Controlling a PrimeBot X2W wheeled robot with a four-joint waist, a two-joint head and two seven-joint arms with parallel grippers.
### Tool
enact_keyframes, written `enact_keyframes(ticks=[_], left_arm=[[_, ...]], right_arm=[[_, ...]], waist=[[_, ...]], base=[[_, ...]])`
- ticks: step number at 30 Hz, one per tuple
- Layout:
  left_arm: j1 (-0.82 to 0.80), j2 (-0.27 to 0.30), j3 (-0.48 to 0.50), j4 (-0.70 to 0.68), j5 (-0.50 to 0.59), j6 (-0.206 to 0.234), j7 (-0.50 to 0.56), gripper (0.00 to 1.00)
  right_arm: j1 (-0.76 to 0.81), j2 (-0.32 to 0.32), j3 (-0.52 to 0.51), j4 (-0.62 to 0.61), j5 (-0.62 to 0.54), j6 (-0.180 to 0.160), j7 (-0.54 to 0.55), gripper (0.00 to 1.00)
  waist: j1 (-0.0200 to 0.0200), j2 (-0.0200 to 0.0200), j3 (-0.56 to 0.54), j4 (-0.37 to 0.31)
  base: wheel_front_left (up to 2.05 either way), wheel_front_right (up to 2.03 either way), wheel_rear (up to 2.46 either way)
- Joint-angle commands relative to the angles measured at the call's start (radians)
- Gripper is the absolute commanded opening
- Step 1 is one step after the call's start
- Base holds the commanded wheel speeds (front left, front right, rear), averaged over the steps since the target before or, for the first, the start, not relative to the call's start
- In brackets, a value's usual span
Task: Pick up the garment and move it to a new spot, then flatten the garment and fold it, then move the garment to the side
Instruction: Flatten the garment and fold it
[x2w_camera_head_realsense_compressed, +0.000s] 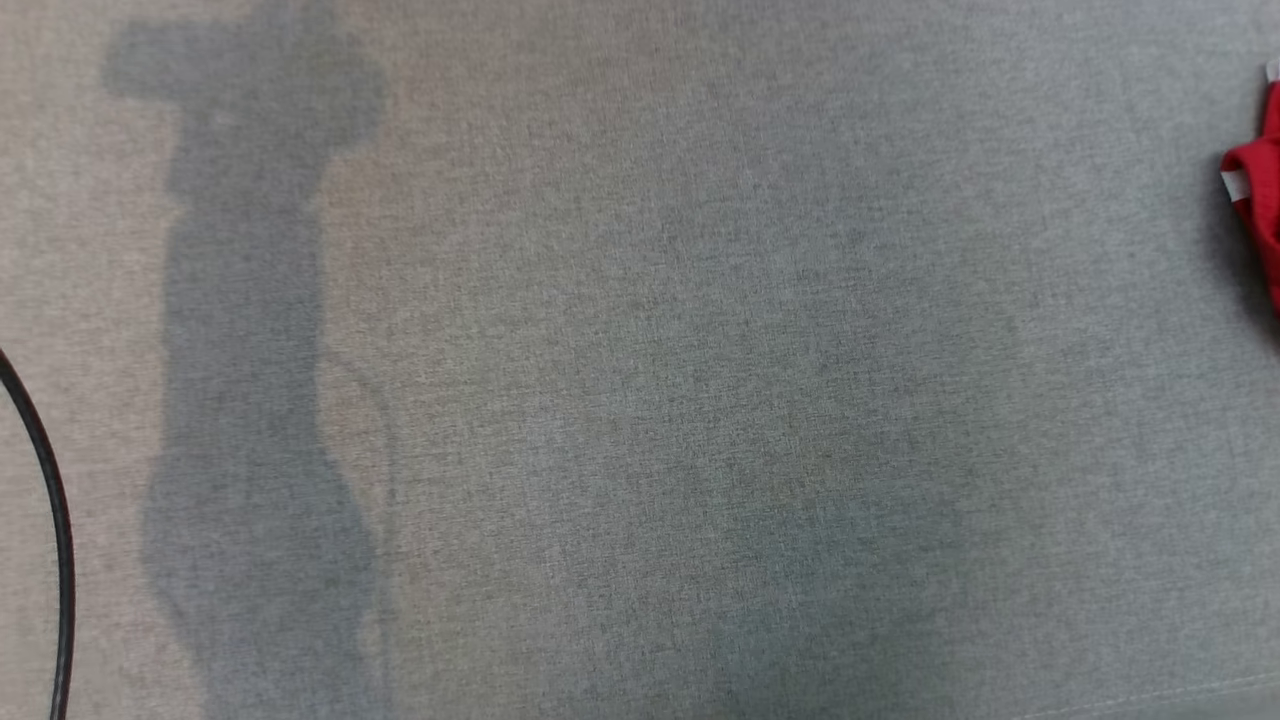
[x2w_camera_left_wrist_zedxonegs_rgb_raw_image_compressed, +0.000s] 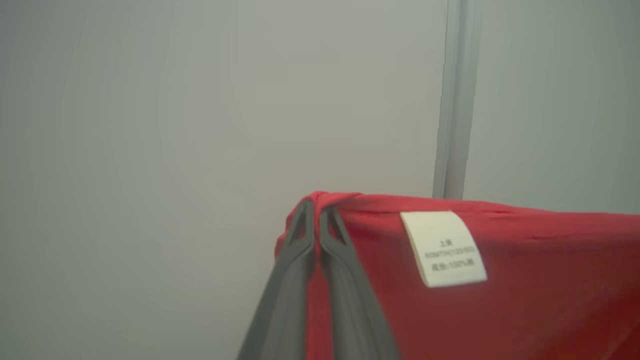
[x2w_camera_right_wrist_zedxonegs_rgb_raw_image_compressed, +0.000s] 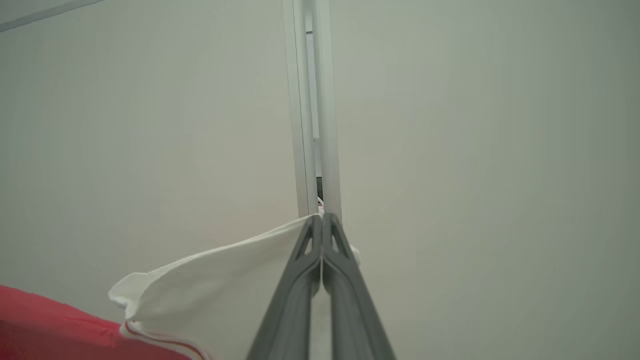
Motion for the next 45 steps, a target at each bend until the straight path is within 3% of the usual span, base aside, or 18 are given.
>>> enact_keyframes(ticks=[1, 7, 15, 22, 25, 31, 36, 41, 45], left_arm=[[0.006, -0.010, 0.013, 0.028, -0.031, -0.007, -0.003, 0.00], [0.128, -0.061, -0.002, 0.126, -0.090, -0.023, -0.060, 0.00], [0.535, -0.147, -0.074, 0.057, -0.177, -0.023, -0.196, 0.00], [0.895, -0.103, -0.057, -0.105, -0.206, -0.023, -0.214, 0.00], [0.987, -0.074, -0.053, -0.171, -0.196, -0.006, -0.214, 0.00], [1.270, 0.019, -0.037, -0.457, -0.190, 0.097, -0.173, 0.00], [1.495, 0.093, -0.025, -0.764, -0.183, 0.240, -0.058, 0.00], [1.686, 0.151, -0.006, -1.037, -0.175, 0.384, 0.050, 0.00], [1.794, 0.182, 0.005, -1.188, -0.169, 0.469, 0.112, 0.00]], right_arm=[[-0.008, -0.009, 0.024, 0.014, 0.008, 0.000, -0.010, 0.00], [0.144, -0.045, 0.144, 0.039, 0.075, 0.000, -0.038, 0.00], [0.620, -0.127, 0.224, -0.129, 0.290, 0.000, -0.101, 0.00], [1.097, -0.152, 0.202, -0.344, 0.445, 0.000, -0.153, 0.00], [1.210, -0.155, 0.188, -0.401, 0.464, 0.000, -0.147, 0.00], [1.453, -0.163, 0.131, -0.533, 0.408, 0.000, -0.110, 0.00], [1.632, -0.132, 0.028, -0.664, 0.321, 0.000, -0.037, 0.00], [1.823, -0.049, -0.104, -0.851, 0.228, 0.000, 0.097, 0.00], [1.961, 0.041, -0.194, -1.016, 0.160, 0.000, 0.230, 0.00]], waist=[[0.0000, 0.0000, 0.030, -0.003], [0.0000, 0.0000, 0.055, 0.010], [0.0000, 0.0000, -0.005, 0.042], [0.0000, 0.0000, -0.106, 0.033], [0.0000, 0.0000, -0.131, 0.027], [0.0000, 0.0000, -0.205, 0.012], [0.0000, 0.0000, -0.250, 0.021], [0.0000, 0.0000, -0.285, 0.029], [0.0000, 0.0000, -0.306, 0.034]], base=[[0.00, 0.00, 0.00], [0.00, 0.00, 0.00], [0.00, 0.00, 0.00], [0.00, 0.00, 0.00], [0.00, 0.00, 0.00], [0.00, 0.00, 0.00], [0.00, 0.00, 0.00], [0.00, 0.00, 0.00], [0.00, 0.00, 0.00]])
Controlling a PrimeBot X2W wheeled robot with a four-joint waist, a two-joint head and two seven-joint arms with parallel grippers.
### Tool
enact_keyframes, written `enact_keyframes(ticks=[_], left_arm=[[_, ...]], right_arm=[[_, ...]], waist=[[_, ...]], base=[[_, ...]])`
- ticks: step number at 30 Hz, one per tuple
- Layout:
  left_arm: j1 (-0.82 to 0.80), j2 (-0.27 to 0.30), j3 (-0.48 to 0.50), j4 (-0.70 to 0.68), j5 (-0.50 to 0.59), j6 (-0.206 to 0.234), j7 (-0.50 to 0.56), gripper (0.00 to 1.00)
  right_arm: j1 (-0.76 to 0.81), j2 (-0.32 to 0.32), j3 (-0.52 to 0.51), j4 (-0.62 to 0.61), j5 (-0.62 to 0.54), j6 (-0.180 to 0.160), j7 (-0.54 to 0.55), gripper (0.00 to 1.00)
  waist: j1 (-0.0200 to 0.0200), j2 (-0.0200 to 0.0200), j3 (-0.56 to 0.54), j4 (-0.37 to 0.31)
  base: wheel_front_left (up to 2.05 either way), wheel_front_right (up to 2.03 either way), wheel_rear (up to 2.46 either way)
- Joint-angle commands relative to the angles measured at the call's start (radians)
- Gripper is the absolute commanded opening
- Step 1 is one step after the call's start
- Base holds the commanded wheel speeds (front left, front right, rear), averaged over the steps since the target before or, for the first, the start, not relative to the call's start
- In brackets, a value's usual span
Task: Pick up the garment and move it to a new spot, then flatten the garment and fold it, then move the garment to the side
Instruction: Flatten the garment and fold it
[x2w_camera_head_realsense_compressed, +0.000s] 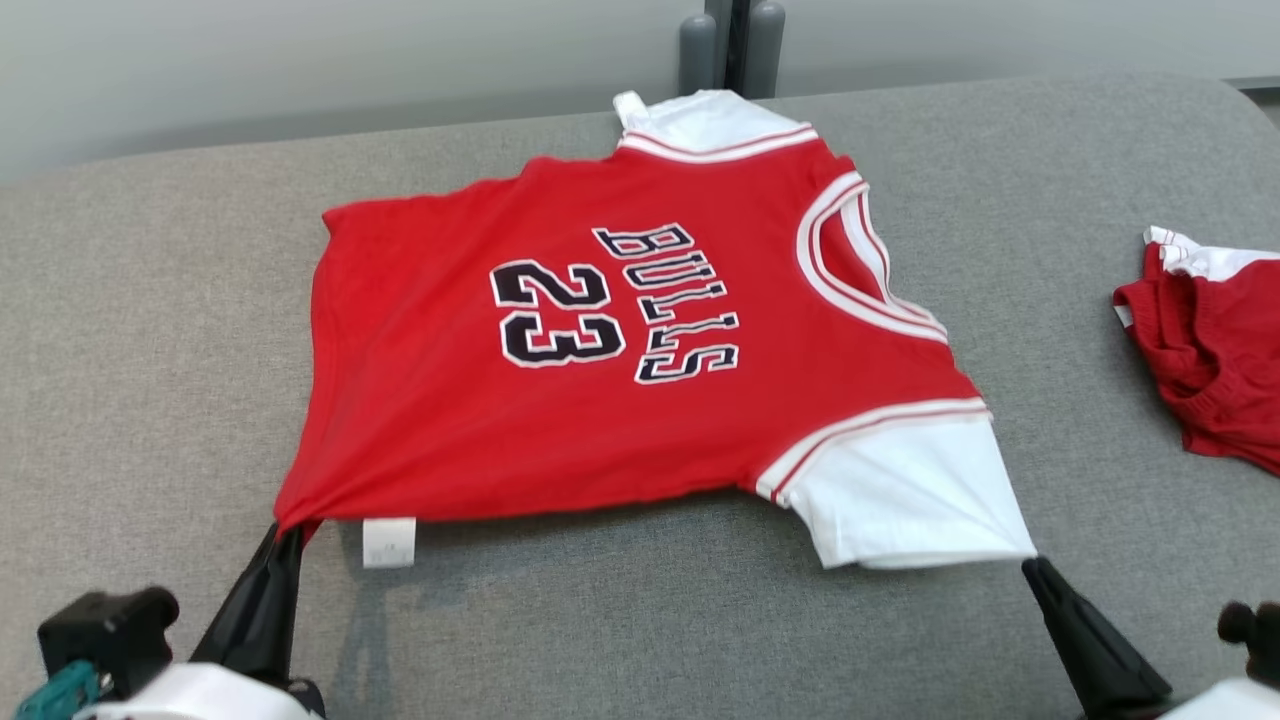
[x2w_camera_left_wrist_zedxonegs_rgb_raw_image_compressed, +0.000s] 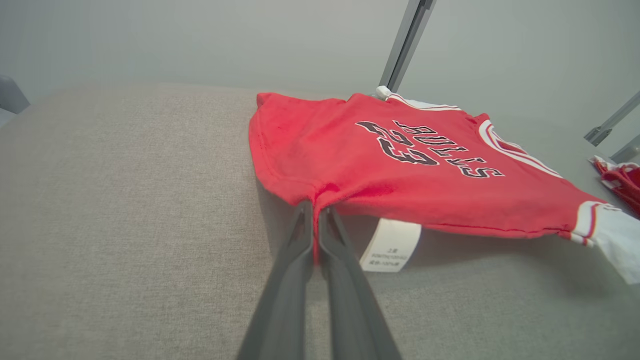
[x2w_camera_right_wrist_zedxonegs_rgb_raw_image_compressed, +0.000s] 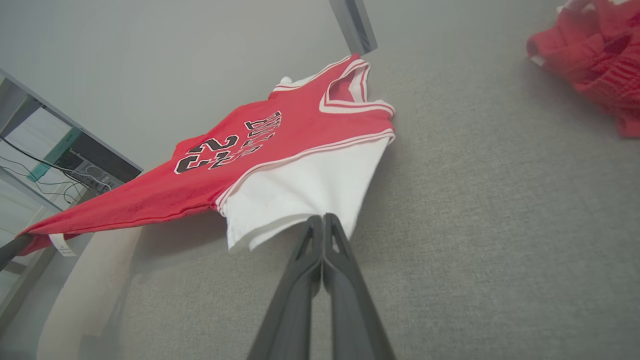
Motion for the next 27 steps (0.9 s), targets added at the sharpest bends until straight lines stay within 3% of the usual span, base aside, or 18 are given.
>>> enact_keyframes(ticks=[1, 7, 15, 27], left_arm=[[0.040, 0.017, 0.010, -0.049, 0.007, 0.033, 0.022, 0.00], [0.137, 0.052, 0.034, -0.180, 0.022, 0.112, 0.067, 0.00], [0.150, 0.077, 0.047, -0.210, 0.013, 0.124, 0.097, 0.00], [0.028, 0.090, 0.032, -0.129, -0.018, 0.059, 0.135, 0.00]], right_arm=[[0.055, 0.034, -0.036, -0.065, -0.029, 0.000, 0.059, 0.00], [0.193, 0.126, -0.112, -0.254, -0.094, 0.000, 0.225, 0.00], [0.184, 0.145, -0.142, -0.324, -0.126, 0.000, 0.339, 0.00], [-0.165, -0.013, -0.100, -0.223, -0.126, 0.000, 0.443, 0.00]], waist=[[0.0000, 0.0000, -0.012, 0.003], [0.0000, 0.0000, -0.025, 0.005], [0.0000, 0.0000, -0.005, 0.005], [0.0000, 0.0000, 0.113, 0.020]], base=[[0.00, 0.00, 0.00], [0.00, 0.00, 0.00], [0.00, 0.00, 0.00], [0.00, 0.00, 0.00]])
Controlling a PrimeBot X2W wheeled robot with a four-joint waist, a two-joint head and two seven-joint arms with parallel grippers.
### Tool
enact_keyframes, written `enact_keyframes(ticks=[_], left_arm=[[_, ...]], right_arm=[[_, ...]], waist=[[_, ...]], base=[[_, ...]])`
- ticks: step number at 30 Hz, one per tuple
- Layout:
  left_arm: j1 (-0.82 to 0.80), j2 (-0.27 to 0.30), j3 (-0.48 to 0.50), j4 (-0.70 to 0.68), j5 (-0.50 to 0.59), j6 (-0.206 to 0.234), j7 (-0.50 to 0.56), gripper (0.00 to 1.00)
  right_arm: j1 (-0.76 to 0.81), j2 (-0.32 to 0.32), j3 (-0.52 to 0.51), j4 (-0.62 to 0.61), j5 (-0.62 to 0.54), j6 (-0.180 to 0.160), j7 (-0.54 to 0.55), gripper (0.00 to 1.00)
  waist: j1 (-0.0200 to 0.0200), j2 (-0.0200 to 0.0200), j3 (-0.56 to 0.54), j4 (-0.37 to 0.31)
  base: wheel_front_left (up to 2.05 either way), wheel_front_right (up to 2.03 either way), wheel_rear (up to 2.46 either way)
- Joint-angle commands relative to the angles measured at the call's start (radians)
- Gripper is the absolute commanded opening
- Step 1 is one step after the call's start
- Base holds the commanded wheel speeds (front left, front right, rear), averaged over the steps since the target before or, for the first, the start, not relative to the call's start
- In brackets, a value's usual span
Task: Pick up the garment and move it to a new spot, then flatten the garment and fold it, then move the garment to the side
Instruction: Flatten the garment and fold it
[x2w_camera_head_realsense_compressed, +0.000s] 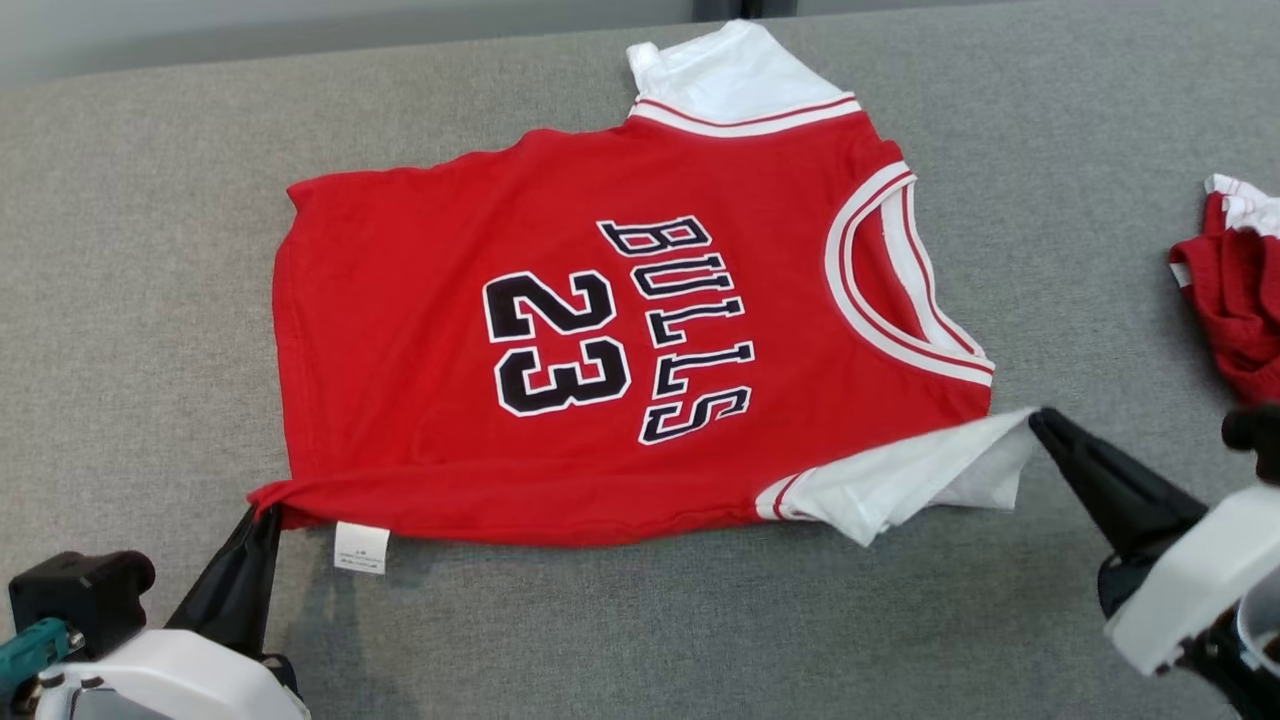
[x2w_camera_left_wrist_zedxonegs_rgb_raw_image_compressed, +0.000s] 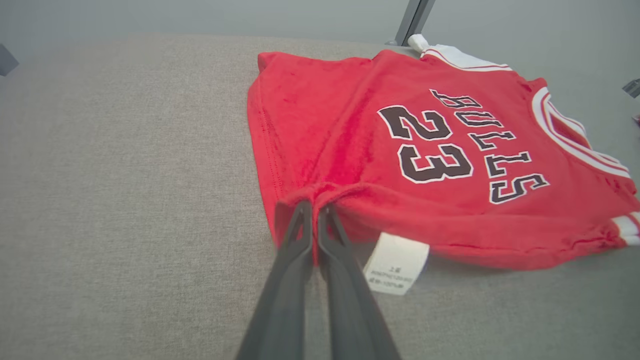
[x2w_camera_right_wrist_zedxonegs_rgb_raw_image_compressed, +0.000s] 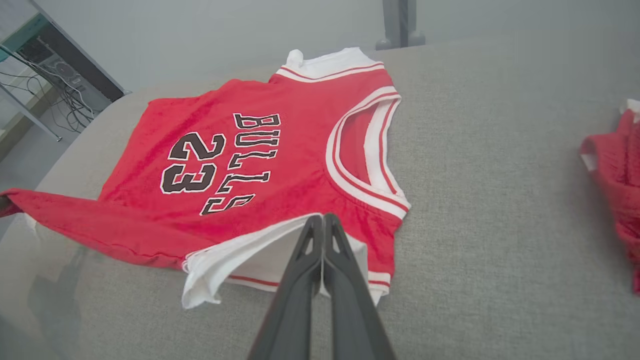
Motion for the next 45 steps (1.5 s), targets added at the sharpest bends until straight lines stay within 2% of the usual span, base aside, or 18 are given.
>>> enact_keyframes(ticks=[1, 7, 16, 25, 26, 27, 28, 29, 30, 37, 40, 41, 45], left_arm=[[-0.028, 0.002, -0.001, 0.014, -0.002, -0.009, -0.003, 0.00], [-0.120, -0.029, -0.017, 0.090, -0.021, -0.055, -0.015, 0.00], [-0.228, -0.058, -0.032, 0.181, -0.040, -0.105, -0.027, 0.00], [-0.271, -0.095, -0.039, 0.254, -0.058, -0.127, -0.054, 0.00], [-0.277, -0.099, -0.040, 0.262, -0.060, -0.133, -0.056, 0.14], [-0.280, -0.107, -0.041, 0.270, -0.066, -0.137, -0.063, 0.33], [-0.282, -0.114, -0.044, 0.277, -0.071, -0.145, -0.068, 0.89], [-0.283, -0.119, -0.046, 0.285, -0.071, -0.151, -0.074, 1.00], [-0.285, -0.121, -0.049, 0.292, -0.073, -0.156, -0.080, 1.00], [-0.294, -0.151, -0.021, 0.304, -0.047, -0.162, -0.193, 1.00], [-0.302, -0.158, -0.002, 0.304, -0.020, -0.153, -0.260, 1.00], [-0.302, -0.158, -0.002, 0.304, -0.020, -0.153, -0.260, 1.00], [-0.324, -0.164, 0.020, 0.315, 0.022, -0.145, -0.351, 1.00]], right_arm=[[-0.049, -0.035, 0.007, 0.022, -0.001, 0.000, 0.012, 0.00], [-0.319, -0.144, 0.103, 0.167, 0.040, 0.000, 0.010, 0.00], [-0.560, -0.195, 0.235, 0.353, 0.090, 0.000, -0.070, 0.00], [-0.677, -0.234, 0.363, 0.505, 0.134, 0.000, -0.199, 0.00], [-0.681, -0.233, 0.374, 0.520, 0.143, 0.000, -0.214, 0.00], [-0.684, -0.232, 0.385, 0.536, 0.150, 0.000, -0.230, 0.00], [-0.686, -0.231, 0.392, 0.550, 0.156, 0.000, -0.252, 0.23], [-0.685, -0.230, 0.397, 0.562, 0.163, 0.000, -0.274, 0.61], [-0.678, -0.229, 0.401, 0.575, 0.169, 0.000, -0.296, 1.00], [-0.584, -0.215, 0.367, 0.592, 0.149, 0.000, -0.519, 1.00], [-0.533, -0.194, 0.313, 0.582, 0.087, 0.000, -0.637, 1.00], [-0.533, -0.194, 0.313, 0.582, 0.087, 0.000, -0.637, 1.00], [-0.470, -0.157, 0.239, 0.564, -0.053, 0.000, -0.760, 1.00]], waist=[[0.0000, 0.0000, 0.037, 0.012], [0.0000, 0.0000, 0.134, 0.036], [0.0000, 0.0000, 0.204, 0.057], [0.0000, 0.0000, 0.219, 0.070], [0.0000, 0.0000, 0.217, 0.071], [0.0000, 0.0000, 0.215, 0.072], [0.0000, 0.0000, 0.211, 0.072], [0.0000, 0.0000, 0.207, 0.072], [0.0000, 0.0000, 0.202, 0.071], [0.0000, 0.0000, 0.148, 0.052], [0.0000, 0.0000, 0.126, 0.039], [0.0000, 0.0000, 0.126, 0.039], [0.0000, 0.0000, 0.102, 0.023]], base=[[0.00, 0.00, 0.00], [0.00, 0.00, 0.00], [0.00, 0.00, 0.00], [0.00, 0.00, 0.00], [0.00, 0.00, 0.00], [0.00, 0.00, 0.00], [0.00, 0.00, 0.00], [0.00, 0.00, 0.00], [0.00, 0.00, 0.00], [0.00, 0.00, 0.00], [0.00, 0.00, 0.00], [0.00, 0.00, 0.00], [0.00, 0.00, 0.00]])
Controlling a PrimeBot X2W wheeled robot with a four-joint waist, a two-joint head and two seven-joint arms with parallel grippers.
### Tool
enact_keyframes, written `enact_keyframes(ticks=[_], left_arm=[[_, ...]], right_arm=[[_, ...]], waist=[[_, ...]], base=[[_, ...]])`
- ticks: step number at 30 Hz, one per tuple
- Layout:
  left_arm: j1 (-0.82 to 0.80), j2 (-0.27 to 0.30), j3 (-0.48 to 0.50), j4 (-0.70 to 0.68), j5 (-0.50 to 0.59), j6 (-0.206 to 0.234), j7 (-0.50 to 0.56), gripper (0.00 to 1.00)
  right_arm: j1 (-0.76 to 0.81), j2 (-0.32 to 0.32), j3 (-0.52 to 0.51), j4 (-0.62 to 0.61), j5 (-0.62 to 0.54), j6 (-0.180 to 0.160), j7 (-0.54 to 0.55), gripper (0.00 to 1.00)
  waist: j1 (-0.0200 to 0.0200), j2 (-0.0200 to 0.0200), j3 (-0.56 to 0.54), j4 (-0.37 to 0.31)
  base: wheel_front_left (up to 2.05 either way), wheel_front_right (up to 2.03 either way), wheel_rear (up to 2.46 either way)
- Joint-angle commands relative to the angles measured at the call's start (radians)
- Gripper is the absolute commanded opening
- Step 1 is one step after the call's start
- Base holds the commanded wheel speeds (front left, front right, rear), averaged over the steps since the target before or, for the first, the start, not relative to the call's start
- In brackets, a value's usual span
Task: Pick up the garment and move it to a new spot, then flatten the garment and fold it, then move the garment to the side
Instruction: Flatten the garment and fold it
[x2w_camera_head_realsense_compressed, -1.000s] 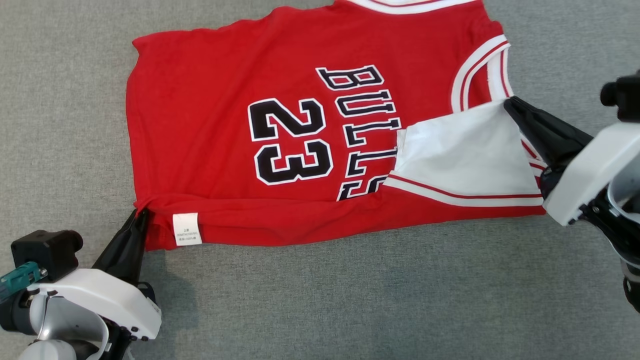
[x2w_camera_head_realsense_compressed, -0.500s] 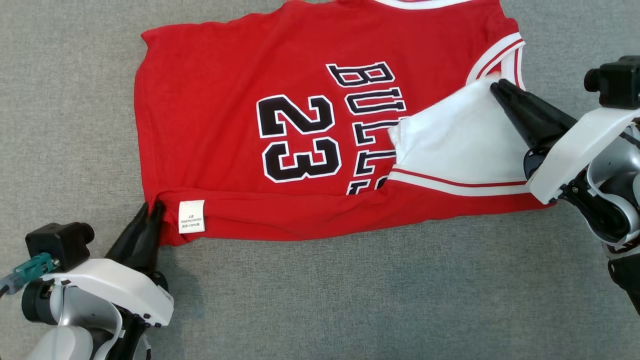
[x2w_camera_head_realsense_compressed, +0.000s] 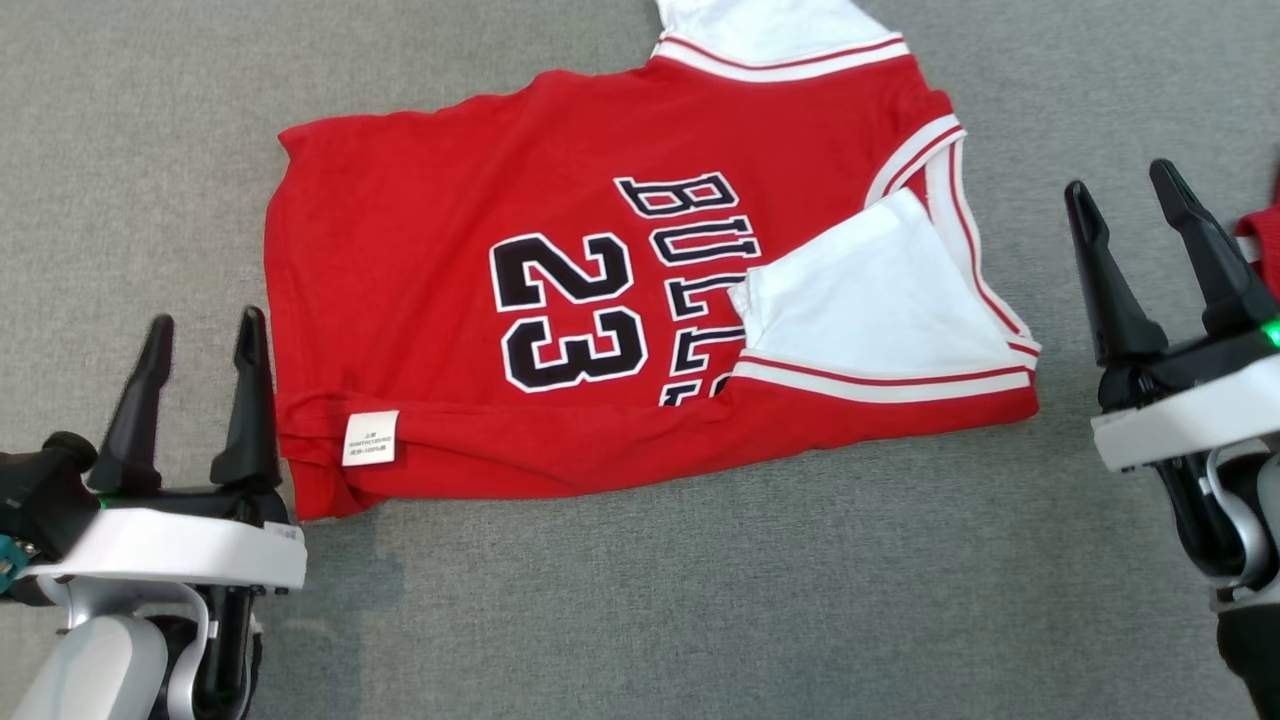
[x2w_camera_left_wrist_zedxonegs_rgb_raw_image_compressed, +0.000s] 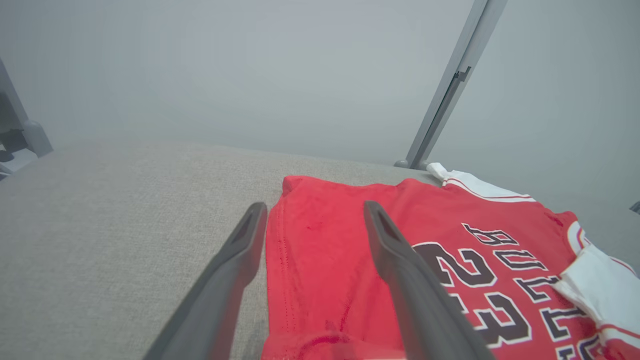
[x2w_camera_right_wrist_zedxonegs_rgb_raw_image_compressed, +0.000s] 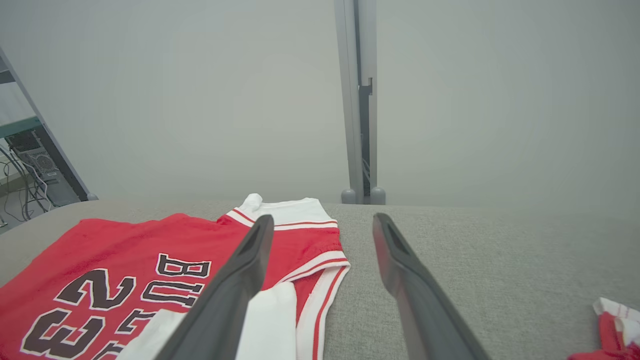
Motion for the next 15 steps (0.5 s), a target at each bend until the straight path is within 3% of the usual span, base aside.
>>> enact_keyframes(ticks=[1, 6, 15], left_arm=[[-0.016, 0.004, 0.004, 0.006, 0.013, 0.003, -0.011, 1.00], [-0.025, -0.014, 0.023, 0.056, 0.045, -0.012, -0.072, 1.00], [0.018, -0.049, 0.021, 0.136, 0.088, -0.038, -0.092, 1.00]], right_arm=[[0.014, 0.003, -0.009, -0.003, -0.021, 0.000, -0.012, 1.00], [0.094, 0.065, -0.073, -0.023, -0.133, 0.000, -0.047, 1.00], [0.182, 0.136, -0.127, -0.027, -0.159, 0.000, -0.045, 1.00]], waist=[[-0.0001, -0.0001, -0.010, -0.008], [-0.0001, -0.0001, -0.042, -0.020], [-0.0001, -0.0001, -0.072, -0.028]], base=[[0.00, 0.00, 0.00], [0.00, 0.00, 0.00], [0.00, 0.00, 0.00]])
